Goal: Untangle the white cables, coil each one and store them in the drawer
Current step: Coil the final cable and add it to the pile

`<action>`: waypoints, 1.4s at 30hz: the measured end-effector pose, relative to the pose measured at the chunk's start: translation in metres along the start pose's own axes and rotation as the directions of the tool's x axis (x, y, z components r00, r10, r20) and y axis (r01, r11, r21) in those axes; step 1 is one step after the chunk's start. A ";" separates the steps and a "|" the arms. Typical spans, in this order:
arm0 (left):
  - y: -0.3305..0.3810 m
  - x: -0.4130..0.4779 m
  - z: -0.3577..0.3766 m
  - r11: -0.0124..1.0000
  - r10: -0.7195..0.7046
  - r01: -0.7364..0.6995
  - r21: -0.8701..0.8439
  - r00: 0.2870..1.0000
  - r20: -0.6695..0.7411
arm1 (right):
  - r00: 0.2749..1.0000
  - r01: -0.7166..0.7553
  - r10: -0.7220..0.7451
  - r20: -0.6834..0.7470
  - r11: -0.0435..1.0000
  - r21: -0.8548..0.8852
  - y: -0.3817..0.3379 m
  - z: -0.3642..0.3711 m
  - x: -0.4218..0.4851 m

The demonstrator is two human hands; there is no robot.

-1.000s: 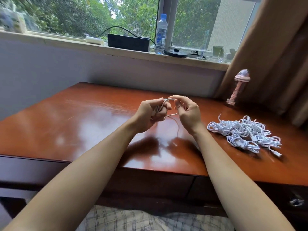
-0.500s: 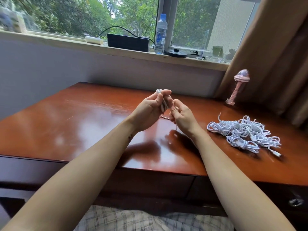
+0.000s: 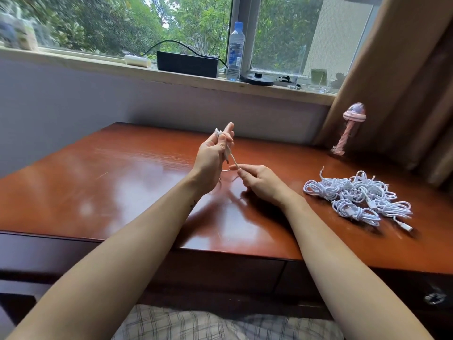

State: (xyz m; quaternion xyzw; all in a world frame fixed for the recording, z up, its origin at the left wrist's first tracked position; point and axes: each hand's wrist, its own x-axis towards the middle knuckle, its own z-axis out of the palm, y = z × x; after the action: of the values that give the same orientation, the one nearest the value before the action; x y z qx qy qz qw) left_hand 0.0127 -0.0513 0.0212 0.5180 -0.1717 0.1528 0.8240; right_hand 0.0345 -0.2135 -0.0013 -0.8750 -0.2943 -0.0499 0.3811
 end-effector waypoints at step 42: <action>-0.004 -0.013 -0.001 0.916 -0.215 0.119 0.383 0.952 0.219 | 0.831 0.213 -0.164 -0.531 0.976 0.033 0.005 -0.012 0.009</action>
State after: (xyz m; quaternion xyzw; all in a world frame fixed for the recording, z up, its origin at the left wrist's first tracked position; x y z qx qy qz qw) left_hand 0.0025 -0.0536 0.0118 0.6902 -0.2000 0.0422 0.6941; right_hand 0.0465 -0.2202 0.0075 -0.7764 -0.2658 -0.3108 0.4796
